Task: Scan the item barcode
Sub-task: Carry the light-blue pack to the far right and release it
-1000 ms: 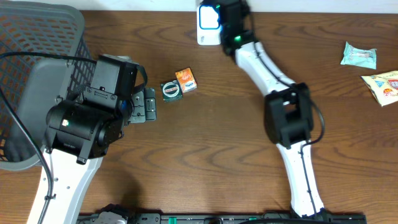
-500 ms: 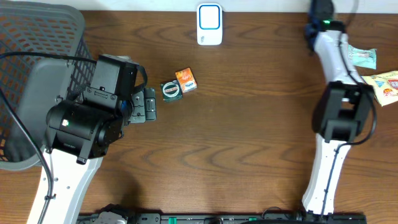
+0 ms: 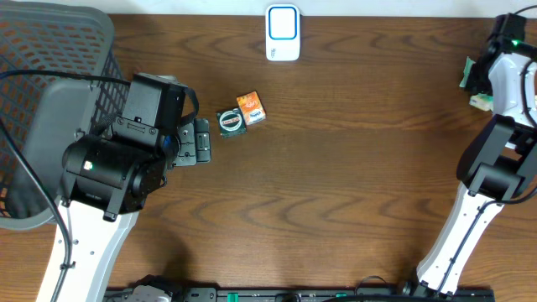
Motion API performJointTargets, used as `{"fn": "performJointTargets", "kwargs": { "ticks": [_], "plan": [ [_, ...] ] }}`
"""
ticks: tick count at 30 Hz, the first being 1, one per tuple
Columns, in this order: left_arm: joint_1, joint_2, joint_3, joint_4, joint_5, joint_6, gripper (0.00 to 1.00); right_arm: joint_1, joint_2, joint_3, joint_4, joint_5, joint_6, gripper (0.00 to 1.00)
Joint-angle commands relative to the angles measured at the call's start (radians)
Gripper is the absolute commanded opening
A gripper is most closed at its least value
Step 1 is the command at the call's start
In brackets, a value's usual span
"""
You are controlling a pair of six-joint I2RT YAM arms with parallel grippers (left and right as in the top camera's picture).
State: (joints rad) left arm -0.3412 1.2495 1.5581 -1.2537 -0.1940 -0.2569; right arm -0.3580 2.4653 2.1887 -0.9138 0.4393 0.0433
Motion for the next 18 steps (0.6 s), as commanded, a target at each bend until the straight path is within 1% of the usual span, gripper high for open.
{"fn": "performJointTargets", "kwargs": {
  "ticks": [1,4,8,9,11,14,18],
  "plan": [
    [0.005,0.005,0.008,-0.003,-0.017,0.009,0.98,0.000,-0.024,0.007,0.002,-0.211,0.016,0.88],
    [0.005,0.005,0.008,-0.003,-0.017,0.009,0.98,0.013,-0.034,0.008,0.001,-0.232,0.029,0.90],
    [0.005,0.005,0.008,-0.003,-0.017,0.010,0.98,0.042,-0.091,0.008,0.008,-0.233,0.109,0.93],
    [0.005,0.005,0.008,-0.003,-0.017,0.009,0.98,0.049,-0.113,0.008,0.011,-0.234,0.127,0.99],
    [0.005,0.005,0.008,-0.003,-0.017,0.010,0.98,0.065,-0.171,0.008,0.011,-0.257,0.147,0.99],
    [0.005,0.005,0.008,-0.003,-0.017,0.009,0.98,0.090,-0.264,0.008,0.002,-0.364,0.147,0.99],
    [0.005,0.005,0.008,-0.003,-0.017,0.010,0.98,0.125,-0.367,0.008,-0.024,-0.599,0.146,0.99]
  ]
}}
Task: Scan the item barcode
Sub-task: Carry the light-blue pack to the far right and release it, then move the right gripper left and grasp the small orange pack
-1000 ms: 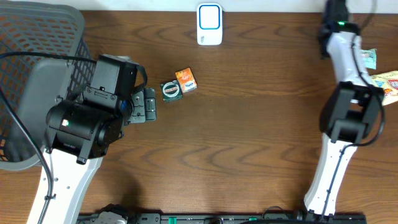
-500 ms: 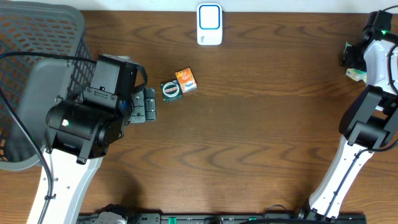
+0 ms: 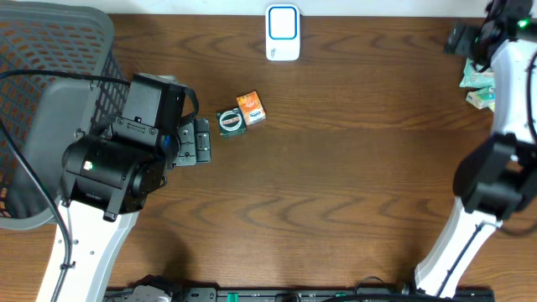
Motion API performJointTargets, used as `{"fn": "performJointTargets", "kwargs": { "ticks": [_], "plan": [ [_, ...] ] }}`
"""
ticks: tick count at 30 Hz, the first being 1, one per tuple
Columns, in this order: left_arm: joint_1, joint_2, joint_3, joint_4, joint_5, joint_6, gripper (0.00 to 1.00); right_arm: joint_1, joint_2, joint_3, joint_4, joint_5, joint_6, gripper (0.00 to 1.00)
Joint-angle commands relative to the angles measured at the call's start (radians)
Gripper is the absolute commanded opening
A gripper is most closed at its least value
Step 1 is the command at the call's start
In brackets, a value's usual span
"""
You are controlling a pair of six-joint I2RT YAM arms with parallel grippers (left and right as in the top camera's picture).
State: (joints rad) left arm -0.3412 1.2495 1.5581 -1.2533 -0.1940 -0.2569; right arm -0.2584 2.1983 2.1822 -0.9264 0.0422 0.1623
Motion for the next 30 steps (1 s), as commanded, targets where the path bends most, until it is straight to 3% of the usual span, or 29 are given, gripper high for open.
{"fn": "performJointTargets", "kwargs": {
  "ticks": [1,8,12,18,21,30],
  "plan": [
    [0.005,0.005,0.008,-0.003,-0.017,0.009,0.98,0.035,-0.117,0.014,-0.016,-0.261,0.027,0.99],
    [0.005,0.005,0.008,-0.003,-0.017,0.009,0.98,0.148,-0.121,0.005,-0.035,-0.570,0.023,0.99],
    [0.005,0.005,0.008,-0.003,-0.017,0.009,0.98,0.258,-0.088,-0.029,-0.027,-0.568,0.011,0.95],
    [0.005,0.005,0.008,-0.003,-0.017,0.009,0.98,0.420,-0.011,-0.034,-0.015,-0.565,0.013,0.99],
    [0.005,0.005,0.008,-0.003,-0.017,0.010,0.98,0.487,0.026,-0.034,0.011,-0.527,0.013,0.89],
    [0.005,0.005,0.008,-0.003,-0.017,0.009,0.98,0.659,0.198,-0.034,0.061,-0.463,0.013,0.86]
  ]
}}
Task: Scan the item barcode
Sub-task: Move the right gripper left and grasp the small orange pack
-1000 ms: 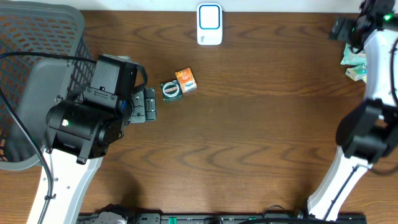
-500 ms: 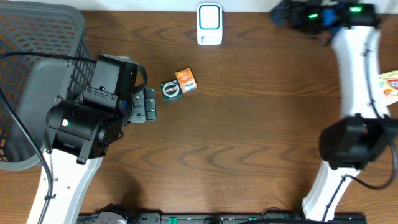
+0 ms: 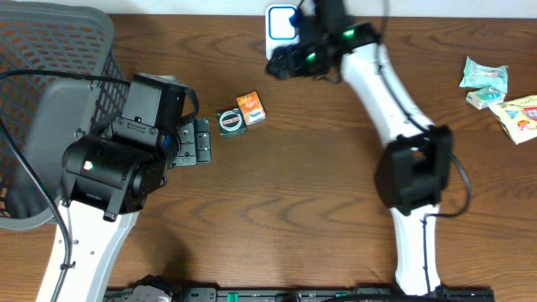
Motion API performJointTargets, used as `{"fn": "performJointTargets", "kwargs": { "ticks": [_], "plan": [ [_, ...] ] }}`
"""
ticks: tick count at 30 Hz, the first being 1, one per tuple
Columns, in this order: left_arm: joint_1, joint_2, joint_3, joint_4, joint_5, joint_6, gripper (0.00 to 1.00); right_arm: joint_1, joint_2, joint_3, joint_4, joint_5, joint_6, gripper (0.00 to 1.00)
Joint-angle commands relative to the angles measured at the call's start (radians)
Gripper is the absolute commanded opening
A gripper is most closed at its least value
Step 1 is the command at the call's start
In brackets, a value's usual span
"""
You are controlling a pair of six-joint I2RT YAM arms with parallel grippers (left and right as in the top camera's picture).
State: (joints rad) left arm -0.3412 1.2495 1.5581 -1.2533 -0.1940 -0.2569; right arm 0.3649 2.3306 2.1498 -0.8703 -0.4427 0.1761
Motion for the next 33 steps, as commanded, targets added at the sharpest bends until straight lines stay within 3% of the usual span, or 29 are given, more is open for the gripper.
{"fn": "performJointTargets", "kwargs": {
  "ticks": [1,6,8,11,19,26,33],
  "plan": [
    [0.005,0.005,0.008,-0.003,-0.017,0.010,0.98,0.050,0.086,-0.002,0.012,0.022,-0.001,0.86],
    [0.005,0.005,0.008,-0.003,-0.017,0.010,0.98,0.092,0.138,-0.002,0.017,0.006,0.000,0.84],
    [0.005,0.005,0.008,-0.003,-0.017,0.009,0.98,0.105,0.145,-0.002,0.017,-0.002,-0.001,0.79],
    [0.005,0.005,0.008,-0.003,-0.017,0.010,0.98,0.118,0.146,-0.002,0.011,0.003,-0.001,0.62],
    [0.005,0.005,0.008,-0.003,-0.017,0.009,0.98,0.136,0.162,-0.002,0.015,0.060,0.011,0.59],
    [0.005,0.005,0.008,-0.003,-0.017,0.009,0.98,0.136,0.176,-0.004,0.010,0.074,0.011,0.41],
    [0.005,0.005,0.008,-0.003,-0.017,0.009,0.98,0.150,0.176,-0.010,0.012,0.110,0.010,0.42]
  ]
}}
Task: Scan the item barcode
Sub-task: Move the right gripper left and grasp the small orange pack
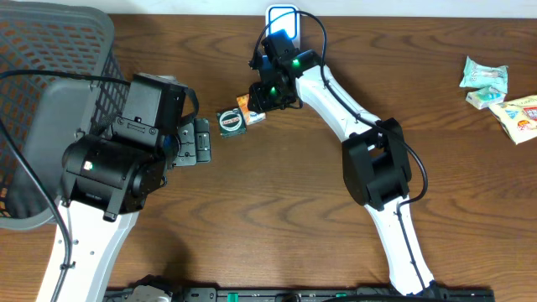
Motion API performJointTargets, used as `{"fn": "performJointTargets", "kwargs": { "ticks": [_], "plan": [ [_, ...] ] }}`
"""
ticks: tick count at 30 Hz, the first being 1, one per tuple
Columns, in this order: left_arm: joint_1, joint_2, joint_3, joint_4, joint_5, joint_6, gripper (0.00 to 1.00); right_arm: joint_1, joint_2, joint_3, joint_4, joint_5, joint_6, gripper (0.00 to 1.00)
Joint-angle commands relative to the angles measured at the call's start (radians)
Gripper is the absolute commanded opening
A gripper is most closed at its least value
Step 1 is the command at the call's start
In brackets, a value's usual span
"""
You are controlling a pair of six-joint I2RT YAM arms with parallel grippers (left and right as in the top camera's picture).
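The item, a small box with an orange end point(244, 104) and a round green label point(230, 122), lies on the table left of centre. My right gripper point(262, 94) hangs directly over its orange end, hiding part of it; its fingers are masked by the wrist. The white and blue scanner point(283, 15) stands at the back edge, partly behind the right arm. My left gripper point(200, 141) sits just left of the item, apart from it, with its fingers spread and nothing between them.
A black mesh basket point(50, 50) fills the left side behind the left arm. Several snack packets point(485, 80) lie at the far right, another point(522, 113) at the right edge. The right arm stretches diagonally across the table's middle.
My right gripper has moved from beside the scanner down and left to over the item's orange end. The item and the left arm stay where they were.
The right arm stood at the far right edge by the snack packets, then at the back right corner. Then it was stretched across to the scanner, and now its gripper is over the item. The left arm has stayed put throughout.
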State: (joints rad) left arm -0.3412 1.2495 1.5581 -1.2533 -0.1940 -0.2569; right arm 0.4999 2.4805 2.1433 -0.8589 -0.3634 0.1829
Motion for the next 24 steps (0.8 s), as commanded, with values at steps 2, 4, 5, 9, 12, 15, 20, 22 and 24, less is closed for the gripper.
{"fn": "performJointTargets", "kwargs": {
  "ticks": [2,4,5,9,12,15,20,22,24],
  "plan": [
    [0.005,0.005,0.008,-0.003,-0.017,0.009,0.98,0.018,0.026,-0.012,0.004,0.049,0.003,0.43],
    [0.005,0.005,0.008,-0.003,-0.017,0.009,0.98,0.020,0.026,-0.027,0.017,0.050,0.004,0.44],
    [0.005,0.005,0.008,-0.003,-0.017,0.009,0.98,0.020,0.026,-0.039,0.027,0.050,0.003,0.44],
    [0.005,0.005,0.008,-0.003,-0.017,0.009,0.98,0.020,0.026,-0.068,0.047,0.046,0.004,0.37],
    [0.005,0.005,0.008,-0.003,-0.017,0.009,0.98,0.020,0.026,-0.077,0.051,0.042,0.003,0.18],
    [0.005,0.005,0.008,-0.003,-0.017,0.009,0.98,0.018,0.025,-0.077,0.050,0.023,0.003,0.01],
    [0.005,0.005,0.008,-0.003,-0.017,0.009,0.98,-0.006,0.002,-0.076,0.037,-0.040,0.003,0.01],
    [0.005,0.005,0.008,-0.003,-0.017,0.009,0.98,-0.027,-0.017,-0.076,0.027,-0.071,0.003,0.01],
    [0.005,0.005,0.008,-0.003,-0.017,0.009,0.98,-0.054,-0.041,-0.076,0.012,-0.108,0.003,0.01]
  ]
}}
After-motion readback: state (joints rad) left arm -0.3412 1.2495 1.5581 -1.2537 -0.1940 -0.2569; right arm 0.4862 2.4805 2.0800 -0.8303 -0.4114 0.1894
